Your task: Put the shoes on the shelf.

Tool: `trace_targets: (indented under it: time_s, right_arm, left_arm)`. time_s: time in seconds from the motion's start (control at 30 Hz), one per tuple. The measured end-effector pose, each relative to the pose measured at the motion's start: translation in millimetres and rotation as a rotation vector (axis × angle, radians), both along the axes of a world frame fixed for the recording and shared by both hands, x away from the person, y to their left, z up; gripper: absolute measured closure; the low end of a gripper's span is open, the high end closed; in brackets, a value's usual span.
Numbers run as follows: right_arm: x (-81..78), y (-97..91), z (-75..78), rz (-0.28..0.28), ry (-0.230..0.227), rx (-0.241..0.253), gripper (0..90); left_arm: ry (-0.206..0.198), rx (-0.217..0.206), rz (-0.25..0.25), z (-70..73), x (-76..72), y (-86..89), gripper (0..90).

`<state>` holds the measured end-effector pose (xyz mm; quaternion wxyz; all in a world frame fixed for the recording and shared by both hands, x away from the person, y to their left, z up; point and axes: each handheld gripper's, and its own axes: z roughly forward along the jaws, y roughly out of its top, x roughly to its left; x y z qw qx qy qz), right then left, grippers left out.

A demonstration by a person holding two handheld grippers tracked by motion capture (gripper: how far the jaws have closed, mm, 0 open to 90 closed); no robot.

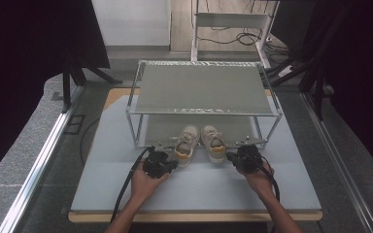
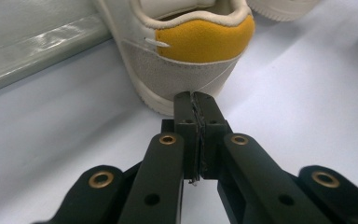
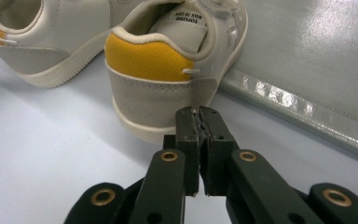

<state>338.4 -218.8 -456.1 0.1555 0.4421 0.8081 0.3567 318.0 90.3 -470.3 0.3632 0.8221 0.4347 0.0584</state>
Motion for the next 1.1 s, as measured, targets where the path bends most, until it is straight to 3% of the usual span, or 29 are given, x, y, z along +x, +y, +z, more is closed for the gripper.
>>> trace_targets:
  time_s: [0.33, 0.57, 0.83, 1.1]
  right_arm:
    - [11.0, 7.9, -2.6, -0.064, -0.012, 0.039, 86.6]
    - [6.4, 10.9, -3.7, -0.073, -0.022, 0.067, 85.7]
    - [-17.8, 12.0, -1.9, 0.037, -0.015, 0.104, 86.1]
    - [-1.3, 22.3, -7.0, 0.014, -0.026, 0.133, 85.4]
  left_arm:
    - [-0.035, -0.044, 0.016, 10.7, 18.0, -12.9, 89.2]
    - [-0.030, -0.021, 0.004, 12.0, 23.3, -22.5, 87.9]
    - [-0.029, -0.025, 0.005, 12.3, 24.3, -22.4, 88.0]
    - [-0.020, -0.034, 0.002, 11.4, 32.2, -25.6, 88.1]
